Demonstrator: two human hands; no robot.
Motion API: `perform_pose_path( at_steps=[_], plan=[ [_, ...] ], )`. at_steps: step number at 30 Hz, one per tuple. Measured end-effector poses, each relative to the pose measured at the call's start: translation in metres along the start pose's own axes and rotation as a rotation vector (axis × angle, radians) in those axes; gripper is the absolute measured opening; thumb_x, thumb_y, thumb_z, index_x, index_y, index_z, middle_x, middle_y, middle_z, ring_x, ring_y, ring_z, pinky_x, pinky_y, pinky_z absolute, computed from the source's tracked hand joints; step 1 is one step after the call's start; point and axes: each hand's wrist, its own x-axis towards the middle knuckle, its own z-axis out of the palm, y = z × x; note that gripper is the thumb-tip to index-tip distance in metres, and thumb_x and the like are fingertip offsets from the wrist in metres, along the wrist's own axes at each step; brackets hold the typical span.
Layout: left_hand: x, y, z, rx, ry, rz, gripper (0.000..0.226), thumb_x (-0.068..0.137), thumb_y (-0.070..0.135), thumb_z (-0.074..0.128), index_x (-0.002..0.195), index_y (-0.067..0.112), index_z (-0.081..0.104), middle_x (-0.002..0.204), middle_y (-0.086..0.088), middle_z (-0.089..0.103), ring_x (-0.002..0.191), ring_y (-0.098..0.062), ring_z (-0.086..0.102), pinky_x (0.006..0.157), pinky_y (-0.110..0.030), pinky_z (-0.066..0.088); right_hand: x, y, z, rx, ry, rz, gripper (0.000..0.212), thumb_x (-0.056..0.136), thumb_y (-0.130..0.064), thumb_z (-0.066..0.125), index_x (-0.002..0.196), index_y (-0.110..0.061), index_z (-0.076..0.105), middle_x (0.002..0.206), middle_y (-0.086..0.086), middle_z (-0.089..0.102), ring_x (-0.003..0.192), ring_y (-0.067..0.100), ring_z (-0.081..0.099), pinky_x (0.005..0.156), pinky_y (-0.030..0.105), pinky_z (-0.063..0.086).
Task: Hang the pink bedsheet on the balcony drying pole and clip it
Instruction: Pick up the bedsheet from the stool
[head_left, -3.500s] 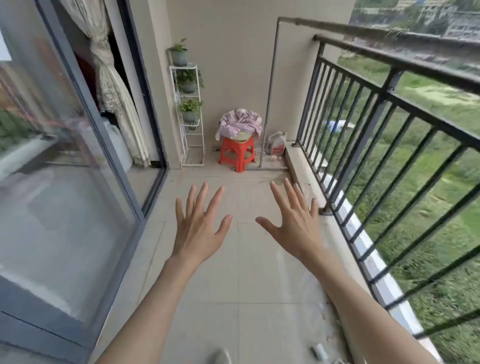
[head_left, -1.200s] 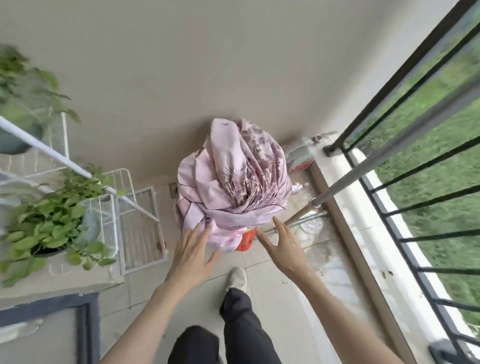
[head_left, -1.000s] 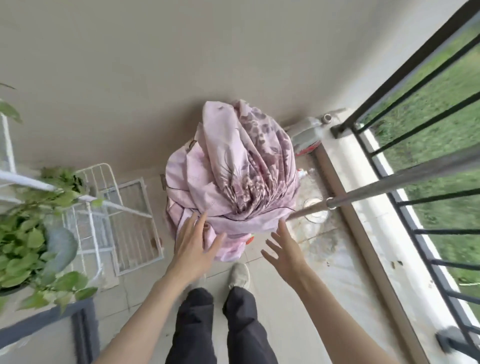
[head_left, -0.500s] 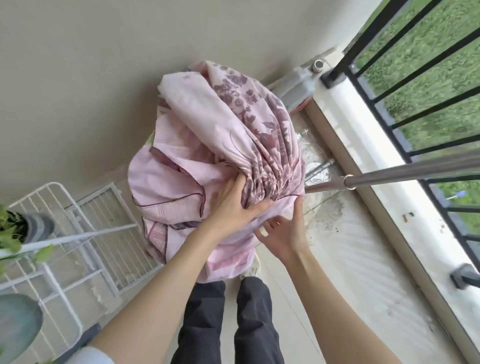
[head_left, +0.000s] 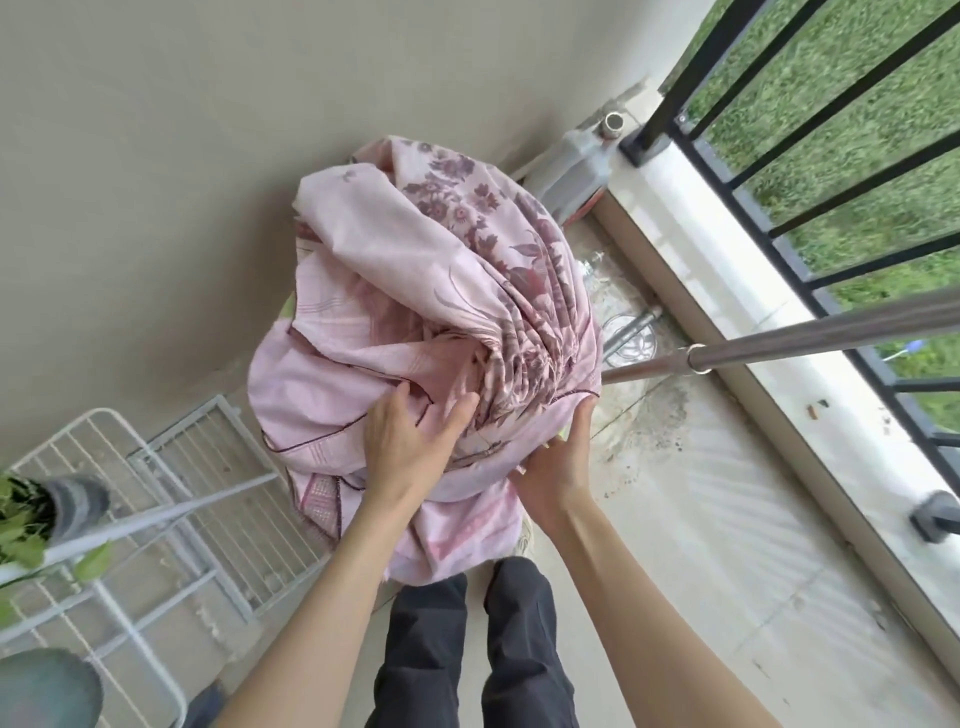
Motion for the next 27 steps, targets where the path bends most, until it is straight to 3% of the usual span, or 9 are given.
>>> perform_pose_path(
  at_steps=[2,4,7,10,13,16,18,22,27],
  plan=[
    [-0.004,-0.006,0.001,0.154,-0.164,-0.019,0.089,0.07,0.078,0.044,0.127,0.009,0.047,0.131,-0.012,0.051,0.125,-0.029,0.042,0.107,-0.046,0.032,0.0,0.003,0.0,-0.04,-0.043,-0.028,0.093,0.077,-0.08,0.017,0.143,-0.017,0.034,0.144,0.009,0.044,0.131,0.023,0.042,0.113,0.043,0.028],
    [-0.007,0.002,0.001,0.006,-0.293,0.056,0.087,0.065,0.082,0.041,0.121,0.017,0.052,0.121,0.002,0.059,0.121,-0.021,0.049,0.103,-0.037,0.036,-0.002,0.002,0.001,-0.105,-0.073,-0.061,0.096,0.072,-0.083,0.017,0.143,-0.022,0.036,0.144,0.005,0.045,0.132,0.019,0.042,0.113,0.041,0.028],
    [-0.008,0.022,-0.003,-0.106,-0.301,0.191,0.064,0.059,0.08,0.046,0.099,0.031,0.055,0.098,0.019,0.063,0.103,-0.007,0.056,0.084,-0.021,0.043,-0.01,-0.007,0.008,-0.234,-0.086,-0.114,0.102,0.062,-0.085,0.019,0.144,-0.026,0.033,0.145,0.003,0.044,0.132,0.017,0.041,0.113,0.041,0.028],
    [-0.013,0.038,-0.014,-0.137,-0.252,0.22,0.058,0.055,0.077,0.056,0.094,0.035,0.048,0.098,0.02,0.057,0.094,0.0,0.051,0.073,-0.012,0.038,-0.025,-0.018,0.018,-0.324,-0.138,-0.192,0.099,0.064,-0.085,0.016,0.143,-0.027,0.034,0.145,0.001,0.044,0.133,0.013,0.04,0.114,0.039,0.026],
    [-0.02,0.05,-0.031,-0.188,-0.16,0.272,0.065,0.063,0.058,0.07,0.113,0.021,0.052,0.117,0.01,0.06,0.109,-0.006,0.054,0.089,-0.02,0.042,-0.047,-0.028,0.037,-0.378,-0.079,-0.326,0.112,0.053,-0.094,0.03,0.146,-0.032,0.023,0.153,-0.006,0.028,0.138,0.007,0.029,0.116,0.04,0.023],
    [-0.032,0.07,-0.06,-0.219,-0.094,0.306,0.072,0.061,0.054,0.073,0.119,0.018,0.052,0.118,0.005,0.062,0.112,-0.01,0.056,0.095,-0.032,0.045,-0.076,-0.038,0.059,-0.327,-0.105,-0.282,0.135,0.034,-0.098,0.043,0.148,-0.03,0.018,0.158,-0.01,0.008,0.141,0.01,0.024,0.116,0.041,0.023],
    [-0.035,0.082,-0.077,-0.188,-0.054,0.306,0.075,0.057,0.058,0.074,0.115,0.017,0.05,0.117,0.004,0.062,0.11,-0.013,0.056,0.087,-0.029,0.044,-0.092,-0.046,0.074,-0.388,-0.209,-0.253,0.131,0.038,-0.098,0.038,0.148,-0.029,0.02,0.158,-0.004,0.009,0.141,0.013,0.026,0.116,0.043,0.023],
    [-0.047,0.123,-0.128,-0.238,-0.049,0.373,0.09,0.047,0.07,0.068,0.119,0.02,0.047,0.119,0.011,0.057,0.111,-0.007,0.052,0.086,-0.023,0.037,-0.132,-0.072,0.108,-0.532,-0.388,-0.34,0.112,0.053,-0.091,0.031,0.144,-0.025,0.034,0.143,0.007,0.046,0.134,0.017,0.039,0.115,0.043,0.025],
    [-0.062,0.177,-0.195,-0.243,-0.072,0.471,0.057,0.071,0.044,0.073,0.117,0.018,0.053,0.116,0.01,0.06,0.109,-0.007,0.055,0.081,-0.015,0.041,-0.191,-0.115,0.155,-0.656,-0.487,-0.449,0.102,0.067,-0.083,0.029,0.146,-0.017,0.029,0.151,0.006,0.034,0.139,0.014,0.03,0.117,0.04,0.021]
  ],
)
